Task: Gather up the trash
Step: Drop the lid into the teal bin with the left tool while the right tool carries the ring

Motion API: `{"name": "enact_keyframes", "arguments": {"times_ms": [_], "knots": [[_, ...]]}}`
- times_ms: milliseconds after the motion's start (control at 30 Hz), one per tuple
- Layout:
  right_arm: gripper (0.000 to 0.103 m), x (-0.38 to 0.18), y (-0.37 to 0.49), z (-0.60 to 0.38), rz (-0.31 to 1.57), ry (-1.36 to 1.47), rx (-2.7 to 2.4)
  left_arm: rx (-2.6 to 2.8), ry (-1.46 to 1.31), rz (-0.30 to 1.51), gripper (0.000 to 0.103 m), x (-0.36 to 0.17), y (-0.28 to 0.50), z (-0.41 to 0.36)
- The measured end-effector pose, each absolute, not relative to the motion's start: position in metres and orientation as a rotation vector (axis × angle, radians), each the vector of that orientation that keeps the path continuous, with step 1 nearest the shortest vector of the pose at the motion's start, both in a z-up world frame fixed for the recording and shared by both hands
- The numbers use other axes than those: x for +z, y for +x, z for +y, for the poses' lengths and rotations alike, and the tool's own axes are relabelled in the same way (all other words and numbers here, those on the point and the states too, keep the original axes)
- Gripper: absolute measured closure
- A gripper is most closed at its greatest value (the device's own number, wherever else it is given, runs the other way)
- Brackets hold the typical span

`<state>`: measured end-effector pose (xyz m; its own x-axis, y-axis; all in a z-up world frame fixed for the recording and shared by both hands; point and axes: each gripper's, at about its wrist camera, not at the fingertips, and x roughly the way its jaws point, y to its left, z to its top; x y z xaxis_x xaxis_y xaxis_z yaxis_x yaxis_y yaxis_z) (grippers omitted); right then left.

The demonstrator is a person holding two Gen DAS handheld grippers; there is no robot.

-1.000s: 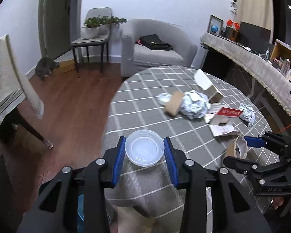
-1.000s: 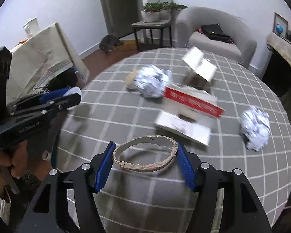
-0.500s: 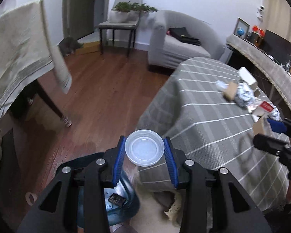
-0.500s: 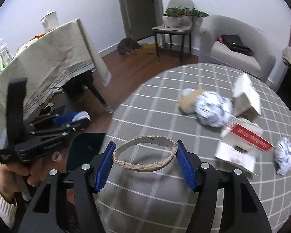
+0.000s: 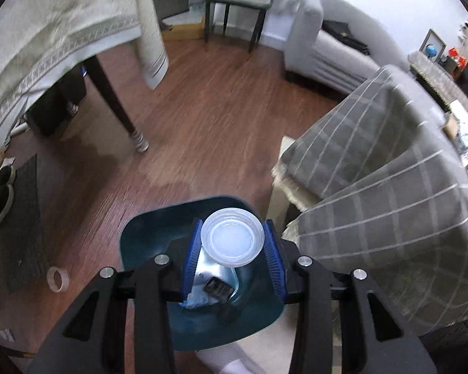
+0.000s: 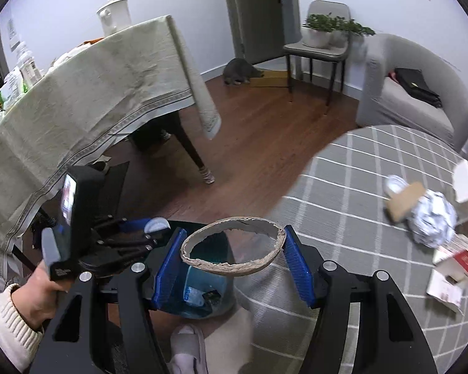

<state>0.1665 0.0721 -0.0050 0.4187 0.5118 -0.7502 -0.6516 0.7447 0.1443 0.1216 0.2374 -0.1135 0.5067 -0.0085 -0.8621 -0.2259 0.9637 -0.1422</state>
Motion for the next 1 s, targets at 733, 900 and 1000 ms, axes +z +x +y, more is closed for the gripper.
{"name": "enact_keyframes", "arguments": {"times_ms": [733,900,1000], "knots": [[0.039,-0.042,0.170,0.161,0.971,-0.225,0.807,0.116,-0.218,1.316,0.058,-0.198,0.088,0.273],[0.039,-0.053,0.172,0.173,1.005,-0.218,0.815,0.113,-0.216,1.300,0.053,-0.194,0.083,0.278],[0.039,-0.062,0.174,0.179,1.026,-0.222,0.812,0.120,-0.222,1.275,0.053,-0.186,0.080,0.284]]}}
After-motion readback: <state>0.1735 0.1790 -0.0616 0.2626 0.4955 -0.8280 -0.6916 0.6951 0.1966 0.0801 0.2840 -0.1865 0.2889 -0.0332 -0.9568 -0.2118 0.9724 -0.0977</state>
